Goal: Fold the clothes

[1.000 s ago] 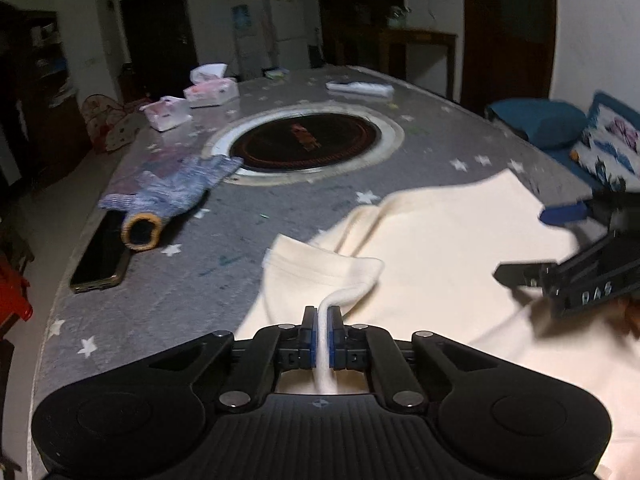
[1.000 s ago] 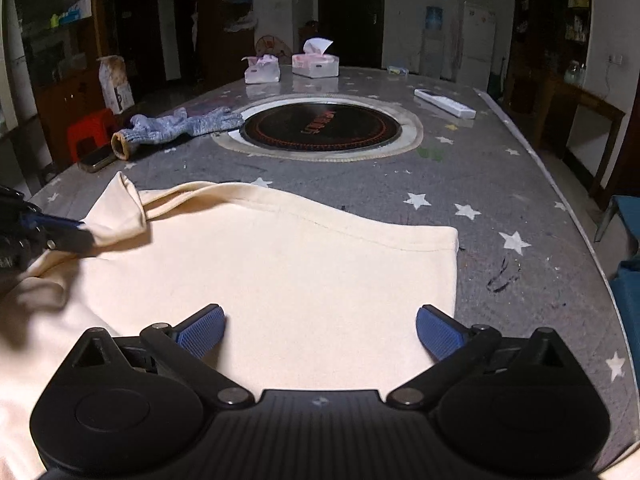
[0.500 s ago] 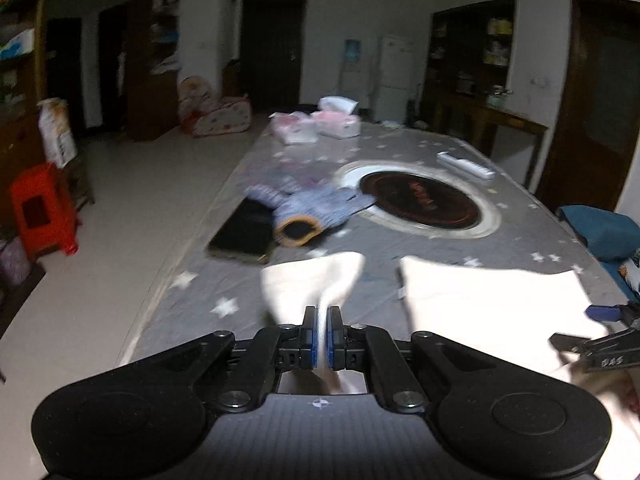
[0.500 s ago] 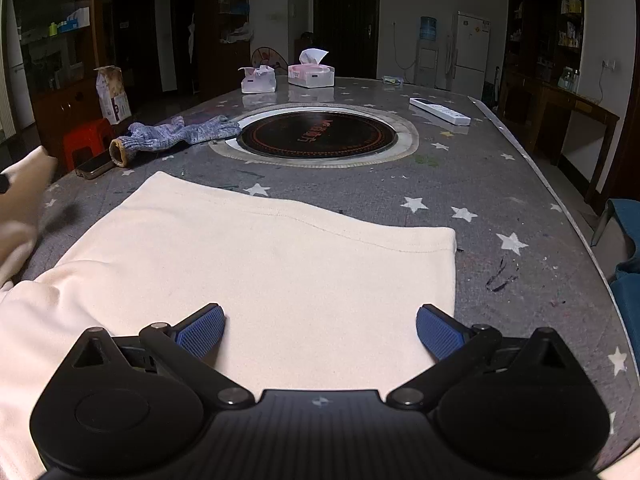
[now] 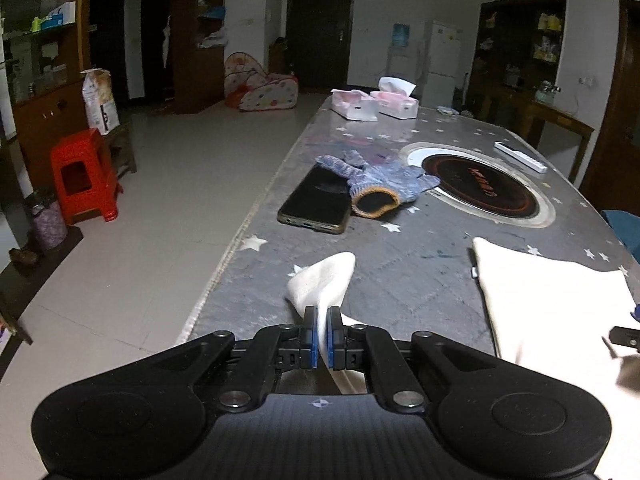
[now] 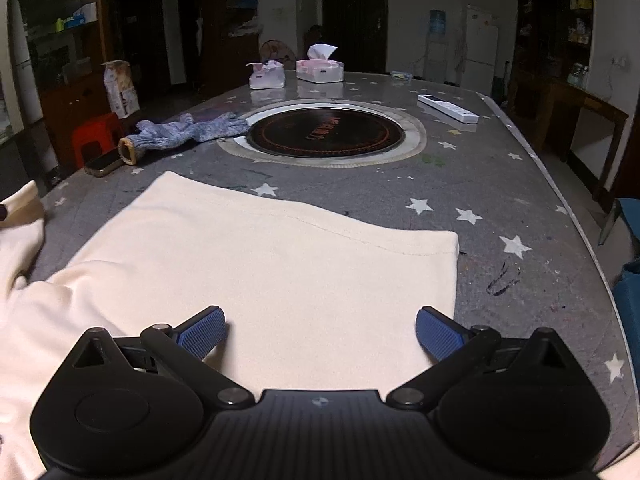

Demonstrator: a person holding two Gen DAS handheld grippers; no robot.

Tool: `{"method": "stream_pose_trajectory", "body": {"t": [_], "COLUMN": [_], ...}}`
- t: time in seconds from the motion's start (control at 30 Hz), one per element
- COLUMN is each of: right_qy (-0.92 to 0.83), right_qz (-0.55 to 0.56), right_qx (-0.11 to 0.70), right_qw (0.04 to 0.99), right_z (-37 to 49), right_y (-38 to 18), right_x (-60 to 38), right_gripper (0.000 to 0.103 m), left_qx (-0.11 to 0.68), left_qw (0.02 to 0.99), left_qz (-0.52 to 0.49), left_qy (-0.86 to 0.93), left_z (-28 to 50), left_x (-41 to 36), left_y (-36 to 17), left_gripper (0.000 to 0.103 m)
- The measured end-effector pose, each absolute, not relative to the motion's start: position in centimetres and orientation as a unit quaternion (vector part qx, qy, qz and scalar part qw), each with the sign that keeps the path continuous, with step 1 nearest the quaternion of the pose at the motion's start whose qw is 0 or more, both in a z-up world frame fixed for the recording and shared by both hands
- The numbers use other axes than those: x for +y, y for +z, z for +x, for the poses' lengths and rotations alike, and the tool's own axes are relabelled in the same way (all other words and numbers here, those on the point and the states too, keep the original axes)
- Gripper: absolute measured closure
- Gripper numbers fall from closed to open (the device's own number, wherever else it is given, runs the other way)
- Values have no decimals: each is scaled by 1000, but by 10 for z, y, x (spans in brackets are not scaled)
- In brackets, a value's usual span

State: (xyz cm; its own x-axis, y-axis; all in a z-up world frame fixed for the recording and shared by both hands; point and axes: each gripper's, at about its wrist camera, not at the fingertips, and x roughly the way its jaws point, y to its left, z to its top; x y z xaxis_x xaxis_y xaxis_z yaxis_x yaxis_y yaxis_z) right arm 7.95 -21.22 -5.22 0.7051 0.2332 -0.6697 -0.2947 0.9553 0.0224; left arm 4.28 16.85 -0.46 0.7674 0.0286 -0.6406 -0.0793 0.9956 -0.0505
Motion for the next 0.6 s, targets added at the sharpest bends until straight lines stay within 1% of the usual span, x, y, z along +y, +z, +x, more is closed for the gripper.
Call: {"method": "stream_pose_trajectory", "body": {"t": [0.17,0.23,0.3,0.4,0.47,0.5,0.53,0.57,0.6], "right_qy": [155,148,146,148,146,143,141,139,136], "right_qz": [-13,-19,-19,-10,-7,-4,2,8,12], "right_qx": [360,356,355,363,368,372,377,380,382], "right_qw": [920,923,923,920,918,917,916,915,914], "right_z": [90,97,105,117,123,127,132,135,137], "right_y": [-33,-27,-24,-24,-26,-29,-31,-33,-34], "right_x": [-227,-232,-235,-239,-241,-243,-246,-249,-253], "right_gripper": [4,4,5,9,15,16,22,25,26], "left_qx": [330,326,329,344,355,361,366,370,374], "left_qw": [944,945,943,935,930,928,925,923,921], "left_qz": [-15,-4,-6,-7,-2,-2,-3,-3,-4], "left_qy": [-9,-27,-49,-82,-94,-97,-100,-103,-106], "left_z": [51,58,68,91,105,111,117,123,128], "left_x": [140,122,107,83,70,66,62,60,58], "left_y": [13,17,18,10,2,-2,-5,-8,-11], "left_gripper": [96,95,93,93,93,93,93,93,93]}}
